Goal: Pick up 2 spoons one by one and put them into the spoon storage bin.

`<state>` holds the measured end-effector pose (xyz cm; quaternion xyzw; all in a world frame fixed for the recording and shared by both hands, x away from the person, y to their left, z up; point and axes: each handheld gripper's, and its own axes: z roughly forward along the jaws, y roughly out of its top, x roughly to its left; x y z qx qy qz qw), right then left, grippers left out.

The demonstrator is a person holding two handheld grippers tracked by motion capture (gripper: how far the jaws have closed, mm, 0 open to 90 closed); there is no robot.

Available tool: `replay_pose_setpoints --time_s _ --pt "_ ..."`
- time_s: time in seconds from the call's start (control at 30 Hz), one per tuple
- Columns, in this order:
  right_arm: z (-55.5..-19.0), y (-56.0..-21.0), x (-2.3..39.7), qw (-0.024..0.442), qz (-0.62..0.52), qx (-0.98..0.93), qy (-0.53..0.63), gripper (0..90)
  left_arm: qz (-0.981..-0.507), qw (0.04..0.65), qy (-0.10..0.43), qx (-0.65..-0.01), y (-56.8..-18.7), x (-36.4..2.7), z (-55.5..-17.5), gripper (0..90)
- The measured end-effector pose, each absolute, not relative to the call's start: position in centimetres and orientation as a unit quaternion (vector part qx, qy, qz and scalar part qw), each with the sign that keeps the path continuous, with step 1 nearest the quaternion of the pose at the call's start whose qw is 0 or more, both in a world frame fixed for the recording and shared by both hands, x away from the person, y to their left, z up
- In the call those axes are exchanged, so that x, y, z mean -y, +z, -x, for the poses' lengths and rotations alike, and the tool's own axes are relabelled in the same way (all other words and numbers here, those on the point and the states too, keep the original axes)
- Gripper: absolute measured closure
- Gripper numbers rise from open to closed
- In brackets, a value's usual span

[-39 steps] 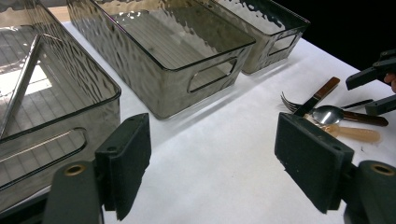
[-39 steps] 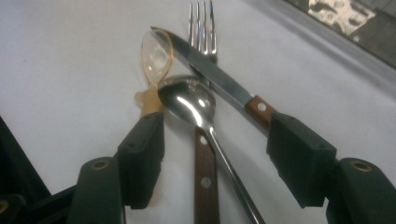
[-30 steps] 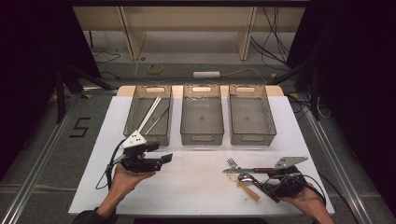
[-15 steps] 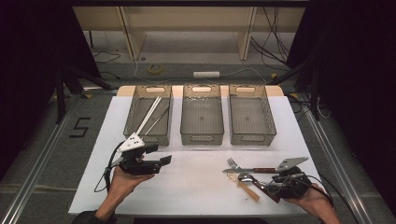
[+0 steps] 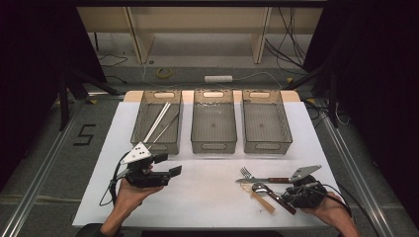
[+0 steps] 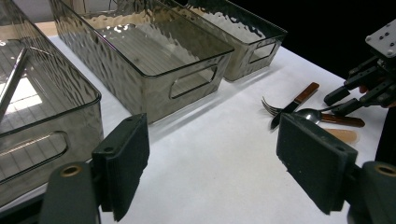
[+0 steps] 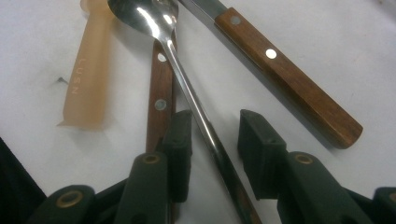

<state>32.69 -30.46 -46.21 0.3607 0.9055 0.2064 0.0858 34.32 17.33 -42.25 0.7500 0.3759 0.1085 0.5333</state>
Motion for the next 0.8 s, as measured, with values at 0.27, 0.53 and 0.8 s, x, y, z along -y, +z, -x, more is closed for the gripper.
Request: replay_pose_setpoints --time_s 0.27,0.53,0.8 --pt "-32.93 -46.15 29.99 0.088 -0.35 -0.912 0.198 74.1 -0.754 0.531 0.109 -0.372 -42.32 -17.17 -34.29 25.0" --pt "-32.65 -46.11 29.63 0.094 -0.316 -0.924 0.193 81.4 -0.757 0.527 0.105 -0.372 -42.4 -17.04 -34.33 25.0" --pt "-32.41 -45.91 29.46 0.107 -0.287 -0.932 0.193 84.8 -0.756 0.528 0.105 -0.373 -42.4 -17.06 -34.34 25.0"
